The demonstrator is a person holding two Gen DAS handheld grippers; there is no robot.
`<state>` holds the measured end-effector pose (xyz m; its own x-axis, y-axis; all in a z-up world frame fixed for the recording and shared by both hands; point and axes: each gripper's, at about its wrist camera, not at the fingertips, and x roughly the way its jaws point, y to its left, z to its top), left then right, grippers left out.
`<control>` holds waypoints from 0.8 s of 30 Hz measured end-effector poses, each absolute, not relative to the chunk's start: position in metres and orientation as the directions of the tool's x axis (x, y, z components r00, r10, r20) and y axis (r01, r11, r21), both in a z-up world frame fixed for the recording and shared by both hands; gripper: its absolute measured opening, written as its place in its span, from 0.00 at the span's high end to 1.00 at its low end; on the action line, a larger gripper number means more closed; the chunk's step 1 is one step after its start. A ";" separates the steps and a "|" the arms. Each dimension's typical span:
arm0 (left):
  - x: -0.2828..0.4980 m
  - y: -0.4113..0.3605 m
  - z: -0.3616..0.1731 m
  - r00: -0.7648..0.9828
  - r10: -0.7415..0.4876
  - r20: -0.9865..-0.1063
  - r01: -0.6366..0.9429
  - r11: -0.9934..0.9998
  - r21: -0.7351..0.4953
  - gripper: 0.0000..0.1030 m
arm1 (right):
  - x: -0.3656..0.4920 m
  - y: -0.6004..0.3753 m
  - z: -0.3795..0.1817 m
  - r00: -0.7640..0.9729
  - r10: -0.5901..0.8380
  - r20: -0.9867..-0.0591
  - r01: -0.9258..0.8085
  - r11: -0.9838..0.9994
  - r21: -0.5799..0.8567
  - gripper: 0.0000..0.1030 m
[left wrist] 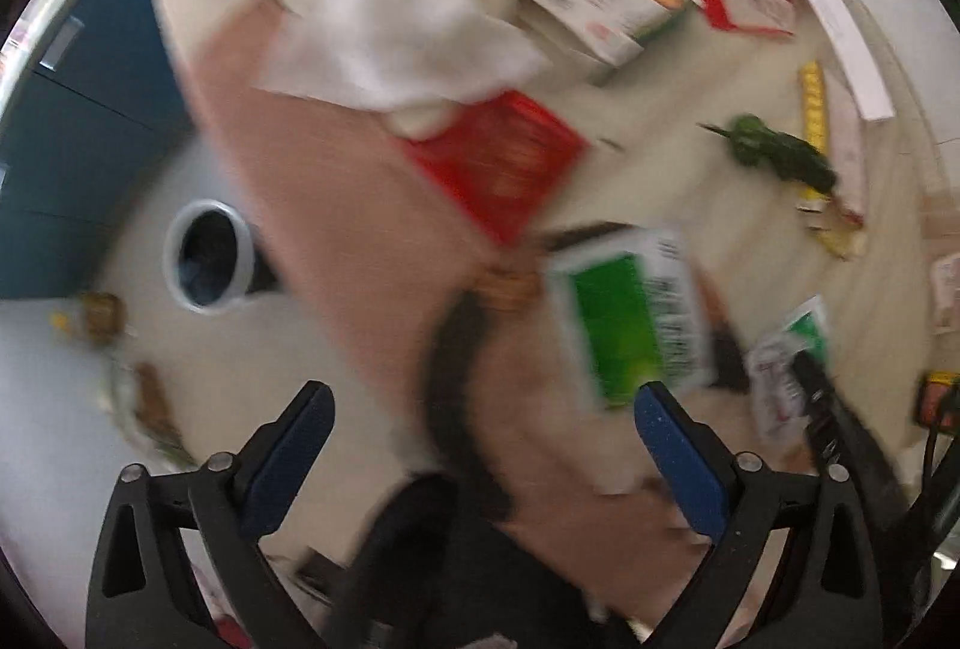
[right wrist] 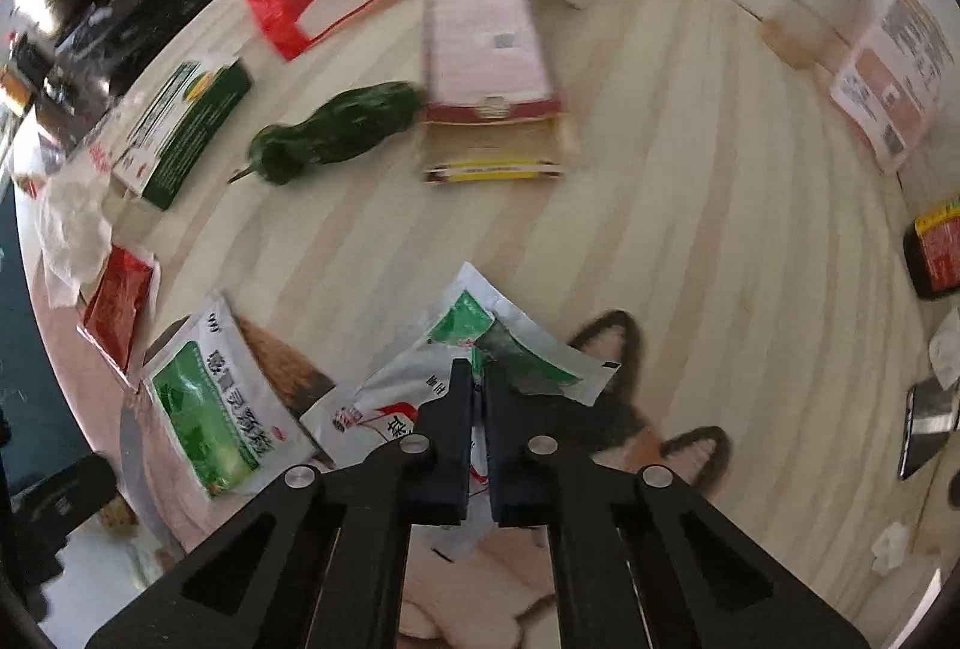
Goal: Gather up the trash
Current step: 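Grasp a green-white sachet with the left tool while the right tool grasps a white sachet, then carry both sachets to the white bin and open both tools over it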
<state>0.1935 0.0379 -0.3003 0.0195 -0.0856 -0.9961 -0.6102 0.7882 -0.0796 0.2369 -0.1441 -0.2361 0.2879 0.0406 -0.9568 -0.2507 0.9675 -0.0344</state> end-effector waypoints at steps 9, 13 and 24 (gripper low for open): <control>0.231 0.005 -0.308 -0.012 -0.088 -0.996 -0.548 0.834 -0.067 0.42 | 0.257 -0.224 -0.227 0.304 0.015 -0.952 -0.147 0.989 -0.032 0.97; 0.242 -0.002 -0.293 -0.007 -0.010 -1.000 -0.482 0.876 -0.006 0.99 | 0.269 -0.234 -0.236 0.289 0.011 -0.957 -0.109 0.994 -0.021 0.97; 0.230 0.026 -0.215 0.110 0.017 -0.994 -0.450 0.892 -0.035 1.00 | 0.264 -0.210 -0.195 0.304 0.090 -0.948 -0.147 0.988 0.046 0.97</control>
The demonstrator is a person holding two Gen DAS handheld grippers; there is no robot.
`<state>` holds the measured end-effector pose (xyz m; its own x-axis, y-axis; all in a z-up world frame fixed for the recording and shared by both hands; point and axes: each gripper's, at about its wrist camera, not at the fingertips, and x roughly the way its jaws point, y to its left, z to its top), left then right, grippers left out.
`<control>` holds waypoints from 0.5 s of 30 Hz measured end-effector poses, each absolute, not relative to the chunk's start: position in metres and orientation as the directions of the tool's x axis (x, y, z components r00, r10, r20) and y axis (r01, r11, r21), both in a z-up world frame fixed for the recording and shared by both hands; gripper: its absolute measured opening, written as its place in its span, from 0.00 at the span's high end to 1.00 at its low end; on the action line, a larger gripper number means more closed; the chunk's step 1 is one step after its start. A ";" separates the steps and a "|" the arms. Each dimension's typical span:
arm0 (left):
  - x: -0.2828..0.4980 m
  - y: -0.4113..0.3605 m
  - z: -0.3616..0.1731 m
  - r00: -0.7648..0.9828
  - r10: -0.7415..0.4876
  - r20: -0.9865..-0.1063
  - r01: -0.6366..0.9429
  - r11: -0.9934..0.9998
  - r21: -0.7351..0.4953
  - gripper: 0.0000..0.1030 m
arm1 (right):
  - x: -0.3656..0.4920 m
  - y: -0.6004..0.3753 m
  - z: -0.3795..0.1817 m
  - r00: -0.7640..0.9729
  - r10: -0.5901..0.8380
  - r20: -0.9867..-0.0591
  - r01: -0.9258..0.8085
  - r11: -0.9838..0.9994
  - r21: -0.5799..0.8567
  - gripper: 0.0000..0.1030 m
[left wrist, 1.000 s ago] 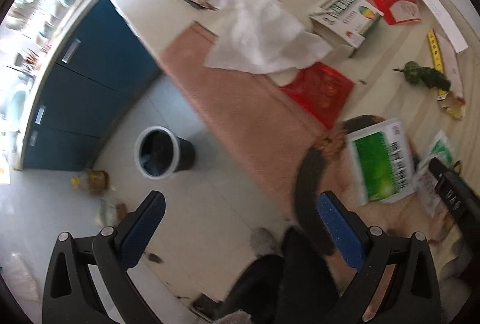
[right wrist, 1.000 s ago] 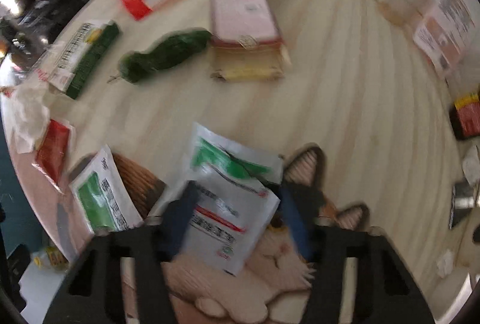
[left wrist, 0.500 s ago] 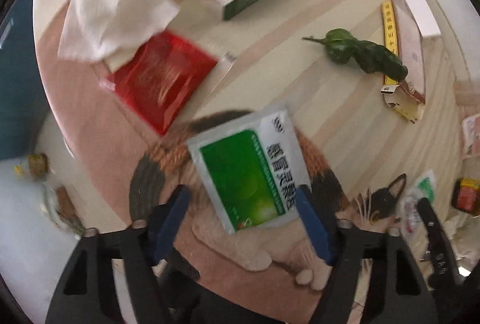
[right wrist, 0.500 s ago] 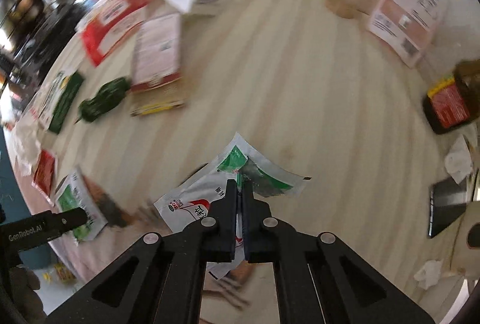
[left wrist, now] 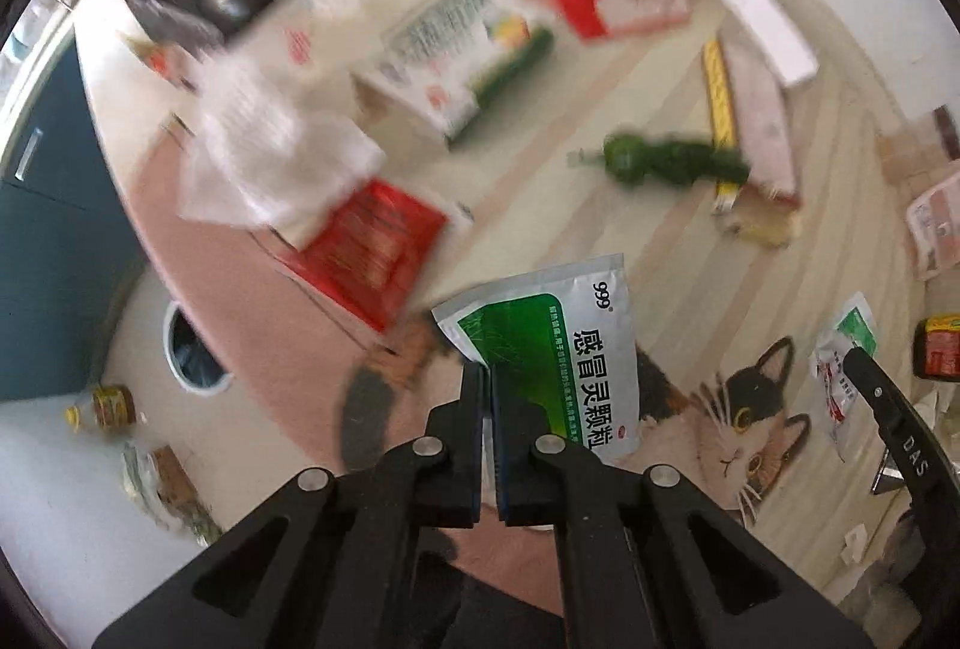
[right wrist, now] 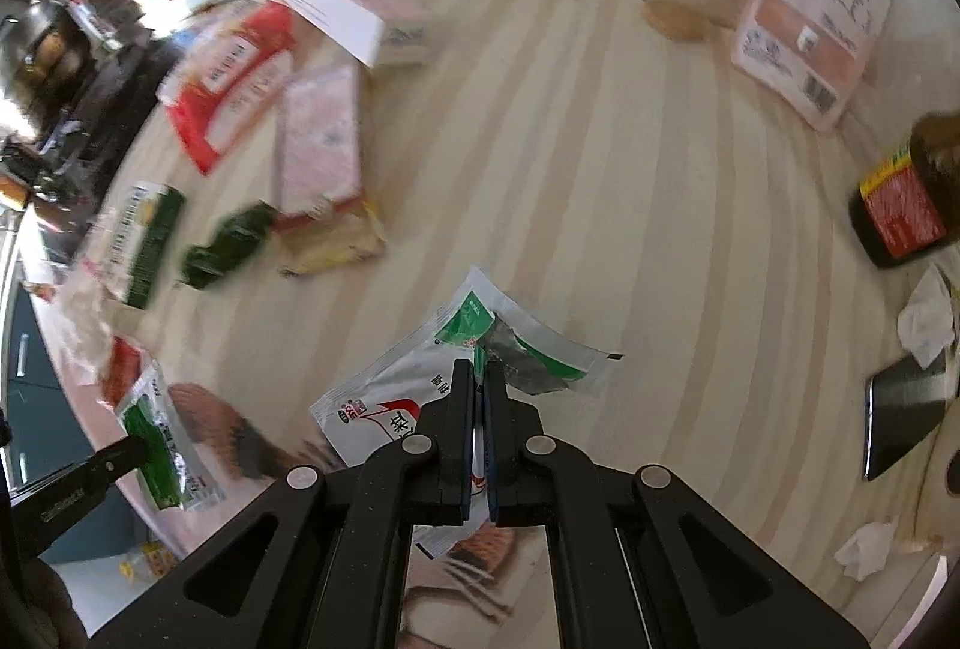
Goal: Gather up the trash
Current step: 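Carry both sachets to the white bin and open both tools over it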
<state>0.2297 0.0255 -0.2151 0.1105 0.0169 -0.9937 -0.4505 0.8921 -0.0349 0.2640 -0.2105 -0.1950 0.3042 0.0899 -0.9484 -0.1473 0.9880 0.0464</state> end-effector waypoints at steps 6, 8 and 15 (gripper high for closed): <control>0.202 0.081 -0.151 0.230 0.132 -0.964 -0.517 0.856 -0.006 1.00 | 0.257 -0.168 -0.154 0.333 0.181 -0.926 -0.263 0.960 0.093 0.97; 0.178 0.110 -0.140 0.247 0.166 -0.955 -0.564 0.826 -0.002 1.00 | 0.254 -0.140 -0.143 0.324 0.220 -0.920 -0.321 0.940 0.112 0.97; 0.065 0.232 -0.150 0.206 0.266 -0.941 -0.748 0.664 0.024 0.99 | 0.203 0.017 -0.134 0.181 0.367 -0.912 -0.599 0.777 0.194 0.97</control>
